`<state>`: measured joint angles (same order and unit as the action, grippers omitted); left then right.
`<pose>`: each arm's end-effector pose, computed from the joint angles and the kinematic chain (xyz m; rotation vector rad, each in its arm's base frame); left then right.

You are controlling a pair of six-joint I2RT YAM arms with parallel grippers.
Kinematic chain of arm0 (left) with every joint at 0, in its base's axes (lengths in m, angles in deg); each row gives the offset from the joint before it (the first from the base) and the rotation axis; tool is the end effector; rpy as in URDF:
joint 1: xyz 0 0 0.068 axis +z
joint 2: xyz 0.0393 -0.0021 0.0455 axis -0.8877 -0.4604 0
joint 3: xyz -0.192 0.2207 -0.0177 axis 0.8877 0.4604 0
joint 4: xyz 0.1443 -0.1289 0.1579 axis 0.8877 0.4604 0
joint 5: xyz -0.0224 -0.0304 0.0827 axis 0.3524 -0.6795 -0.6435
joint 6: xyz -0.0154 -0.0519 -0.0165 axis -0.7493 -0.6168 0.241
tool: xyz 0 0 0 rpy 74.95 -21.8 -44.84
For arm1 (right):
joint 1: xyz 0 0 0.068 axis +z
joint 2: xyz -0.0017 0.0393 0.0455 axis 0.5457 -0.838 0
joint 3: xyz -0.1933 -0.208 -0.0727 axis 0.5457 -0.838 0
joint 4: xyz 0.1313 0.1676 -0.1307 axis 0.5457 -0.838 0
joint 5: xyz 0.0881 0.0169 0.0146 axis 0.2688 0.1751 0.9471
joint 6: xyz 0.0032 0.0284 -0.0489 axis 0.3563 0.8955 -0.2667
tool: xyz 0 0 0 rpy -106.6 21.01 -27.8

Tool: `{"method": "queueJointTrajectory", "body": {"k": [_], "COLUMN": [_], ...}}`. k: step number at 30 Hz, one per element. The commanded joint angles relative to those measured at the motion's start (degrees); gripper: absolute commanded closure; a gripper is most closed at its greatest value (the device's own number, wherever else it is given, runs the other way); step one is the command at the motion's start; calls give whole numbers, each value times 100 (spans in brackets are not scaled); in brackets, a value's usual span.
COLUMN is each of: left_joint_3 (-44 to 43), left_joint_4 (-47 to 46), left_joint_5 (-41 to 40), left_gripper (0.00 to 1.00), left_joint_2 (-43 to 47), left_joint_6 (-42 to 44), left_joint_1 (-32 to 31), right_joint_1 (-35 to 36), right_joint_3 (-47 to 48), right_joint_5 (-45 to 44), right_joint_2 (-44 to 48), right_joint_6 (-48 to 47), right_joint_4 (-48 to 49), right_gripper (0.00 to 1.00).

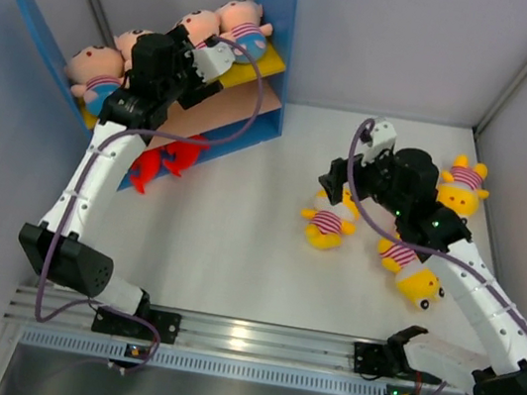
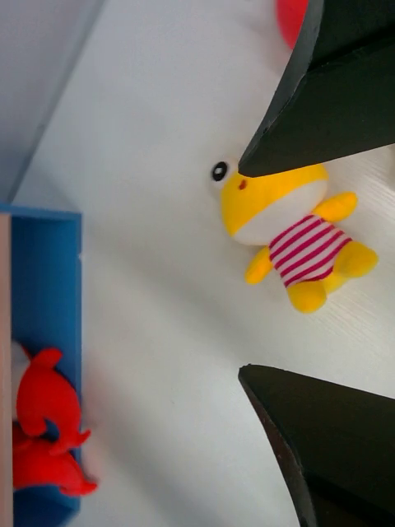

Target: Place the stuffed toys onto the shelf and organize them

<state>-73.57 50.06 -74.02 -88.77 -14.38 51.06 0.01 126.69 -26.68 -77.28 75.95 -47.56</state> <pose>0.3155 -0.0627 0.4723 0.9248 1.6225 0.5019 0.1877 0.1281 0.4013 -0.6656 1.7695 0.4781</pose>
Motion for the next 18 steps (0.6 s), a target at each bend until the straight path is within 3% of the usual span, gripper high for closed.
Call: {"method": "queueJointTrajectory", "body": {"k": [1, 7, 11, 14, 18], "left_joint_3": [-28, 165, 735, 1254, 2001], "left_joint_4": [371, 1567, 2567, 3070, 3256], "left_joint_5": [52, 439, 1018, 1562, 1573], "left_gripper": [6, 8, 7, 5, 5], "left_joint_2": [469, 1154, 1726, 2165, 2719], "left_joint_6": [-631, -1167, -1493, -1485, -1624], "left_joint_1": [-16, -77, -78, -78, -78], "right_joint_1": [-1036, -2049, -2130, -2130, -2130], "right_joint_3": [-328, -1242, -1744, -1885, -2025], "right_joint_5": [-253, -200, 808, 943, 1048], "right_joint_2": [0, 133, -130, -587, -1219], "right_joint_6": [1859, 2467, 2467, 2520, 2528], "right_joint_4": [-340, -306, 396, 564, 993], "right_gripper": [3, 4, 7, 9, 11]}}
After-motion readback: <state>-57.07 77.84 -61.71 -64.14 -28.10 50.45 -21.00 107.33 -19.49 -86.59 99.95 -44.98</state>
